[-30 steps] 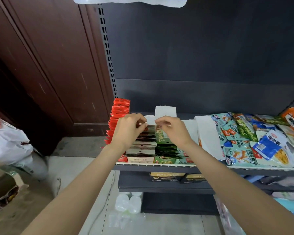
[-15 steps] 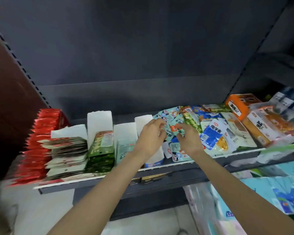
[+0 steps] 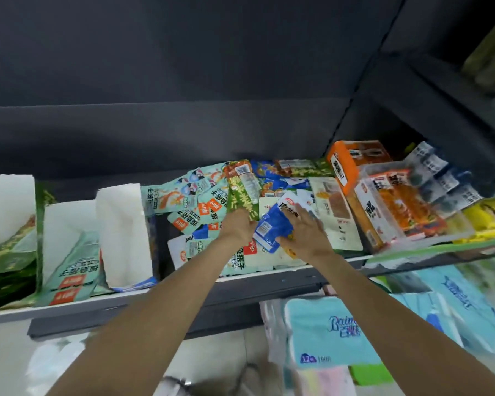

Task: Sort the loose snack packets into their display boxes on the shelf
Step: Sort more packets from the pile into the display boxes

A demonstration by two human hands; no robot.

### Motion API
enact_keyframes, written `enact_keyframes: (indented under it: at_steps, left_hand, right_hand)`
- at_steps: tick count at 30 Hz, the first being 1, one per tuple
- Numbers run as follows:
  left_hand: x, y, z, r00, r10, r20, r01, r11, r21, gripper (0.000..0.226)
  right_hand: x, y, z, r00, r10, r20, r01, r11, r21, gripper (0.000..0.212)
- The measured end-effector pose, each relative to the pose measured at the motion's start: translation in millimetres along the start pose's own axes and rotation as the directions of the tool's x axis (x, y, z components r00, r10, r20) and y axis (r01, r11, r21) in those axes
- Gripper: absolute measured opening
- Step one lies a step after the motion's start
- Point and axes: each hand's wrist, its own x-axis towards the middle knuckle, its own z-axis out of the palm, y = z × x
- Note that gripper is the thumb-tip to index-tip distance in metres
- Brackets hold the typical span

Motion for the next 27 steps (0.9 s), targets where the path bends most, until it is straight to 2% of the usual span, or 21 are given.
enact_keyframes:
  at_steps: [3,6,8,11,13,15,18,21,24,25,27]
  left_hand:
    - [10,5,8,0.992,-0.122,-0.019,0.123,0.985,0.121,0.053]
    - [13,3,8,0.985,-0.17,-0.036,0.172,0.921,0.348,0.065]
    - [16,0,9,0.982,-0.185,-0.036,0.186,0.914,0.362,0.066]
    - [15,-1,10,0.979,-0.204,-0.028,0.202,0.93,0.306,0.058]
    - [10,1,5,0.987,-0.157,-0.033,0.16,0.967,0.196,0.038]
    - [2,2,-7,0.991,-0.087,-0.105,0.092,0.995,0.039,0.023]
    - [-13,-2,-33,0.958,-0.048,-0.283,0.028,0.997,-0.073,0.02]
    - [-31,-11,-60,0.908,0.099,-0.408,-0.072,0.994,0.081,0.023]
    - [-50,-16,-89,0.885,0.276,-0.375,-0.218,0.957,0.189,0.009]
    - [-58,-17,-98,0.873,0.313,-0.374,-0.259,0.947,0.188,0.004]
    - [-73,-24,-116,0.831,0.359,-0.425,-0.32,0.933,0.163,0.003]
  right_hand:
    - [7,11,-10,0.999,0.009,-0.031,-0.009,1.0,0.008,0.074]
    - [16,15,-18,0.999,0.031,-0.036,-0.03,0.999,0.03,0.073]
    - [19,14,-21,0.997,-0.004,-0.073,0.007,0.999,0.032,0.072]
    - [19,9,-18,0.984,-0.146,-0.105,0.153,0.986,0.064,0.064]
    - [16,6,-13,0.976,-0.202,-0.079,0.207,0.977,0.058,0.052]
    - [16,7,-11,0.977,-0.204,-0.063,0.208,0.976,0.07,0.053]
    - [20,3,-14,0.986,-0.146,-0.079,0.153,0.984,0.094,0.061]
    - [17,-18,-23,0.979,-0.188,-0.081,0.201,0.96,0.195,0.073]
    - [3,-58,-35,0.933,-0.35,-0.087,0.348,0.812,0.469,0.074]
    - [-1,-74,-39,0.917,-0.389,-0.094,0.372,0.741,0.559,0.068]
    - [-7,-107,-45,0.894,-0.433,-0.113,0.394,0.641,0.659,0.039]
